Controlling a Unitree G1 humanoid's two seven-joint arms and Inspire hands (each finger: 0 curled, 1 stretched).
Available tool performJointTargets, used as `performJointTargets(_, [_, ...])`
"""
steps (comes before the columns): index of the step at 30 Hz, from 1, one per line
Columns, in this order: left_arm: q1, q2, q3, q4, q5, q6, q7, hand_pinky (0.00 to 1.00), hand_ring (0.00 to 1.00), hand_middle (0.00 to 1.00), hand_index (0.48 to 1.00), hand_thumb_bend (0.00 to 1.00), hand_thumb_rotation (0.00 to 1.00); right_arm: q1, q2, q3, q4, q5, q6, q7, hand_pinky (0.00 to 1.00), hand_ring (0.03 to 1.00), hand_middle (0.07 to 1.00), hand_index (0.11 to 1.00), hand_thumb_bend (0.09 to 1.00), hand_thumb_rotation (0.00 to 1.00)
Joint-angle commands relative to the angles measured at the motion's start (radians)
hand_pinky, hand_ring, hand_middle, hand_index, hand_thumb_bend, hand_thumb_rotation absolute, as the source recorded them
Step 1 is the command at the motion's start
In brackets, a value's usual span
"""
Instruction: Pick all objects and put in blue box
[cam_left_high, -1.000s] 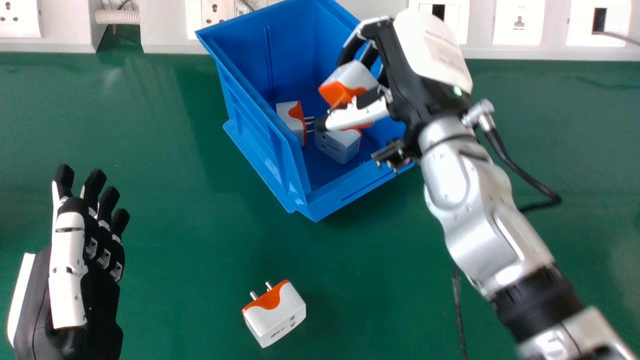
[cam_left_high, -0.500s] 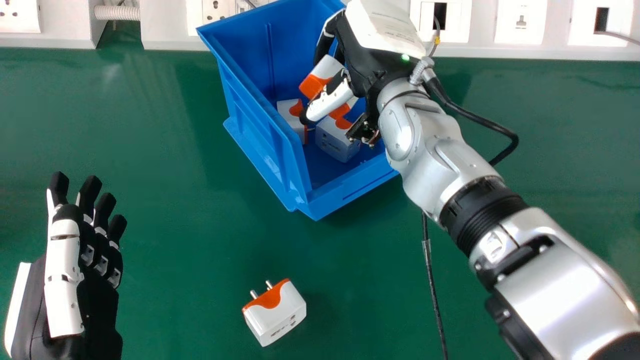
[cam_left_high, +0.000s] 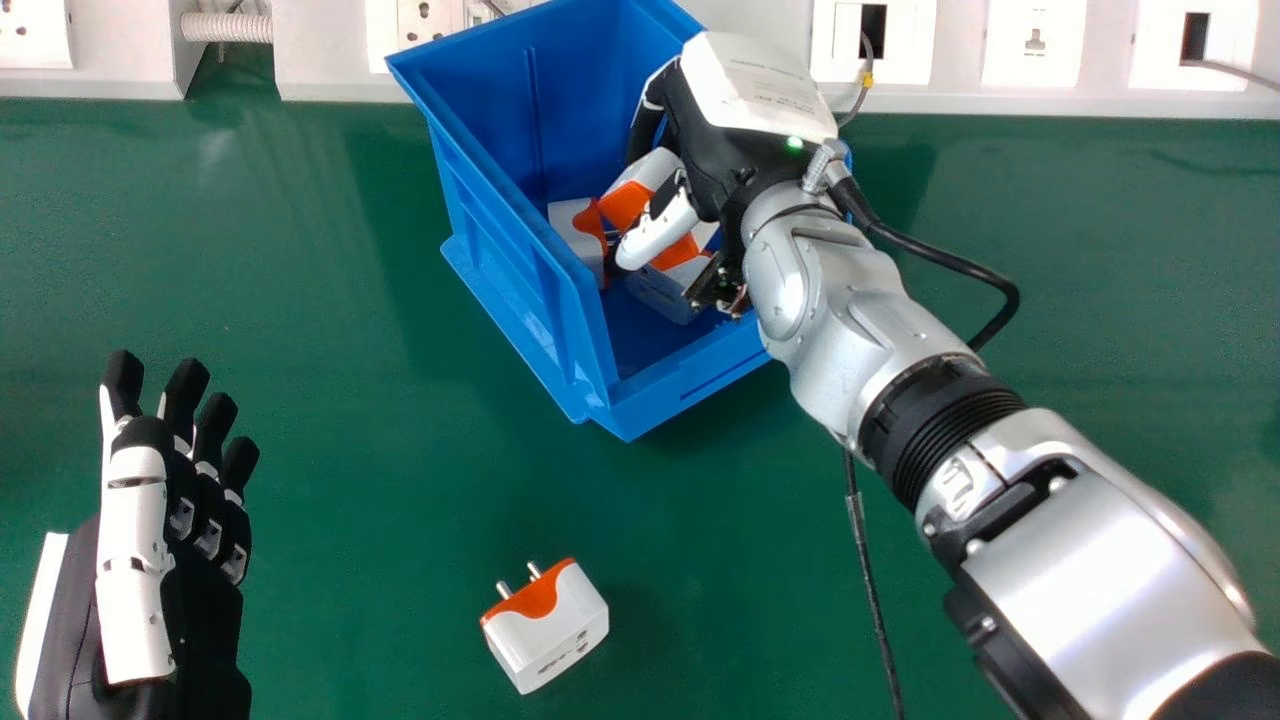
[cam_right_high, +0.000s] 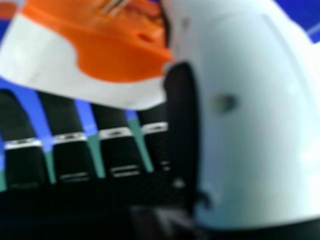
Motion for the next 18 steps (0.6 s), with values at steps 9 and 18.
performJointTargets(9, [-0.01,-0.004,-0.005,-0.006,0.027,-0.038,0.004,1.0,1.0,1.0,0.996,0.15,1.0,-0.029,-0.022,0.044,-0.049,-0.008,0.002,0.001,0.69,0.81,0.838,0.826,0.627,0.53])
performJointTargets(18, [-0.035,0.001,-0.012,0.011,0.031,-0.044,-0.003,1.0,1.0,1.0,0.999,0.15,1.0,0.008,-0.025,0.031,-0.093,0.007,-0.002,-0.037,0.81,0.938,0.947,0.943,0.594,0.66])
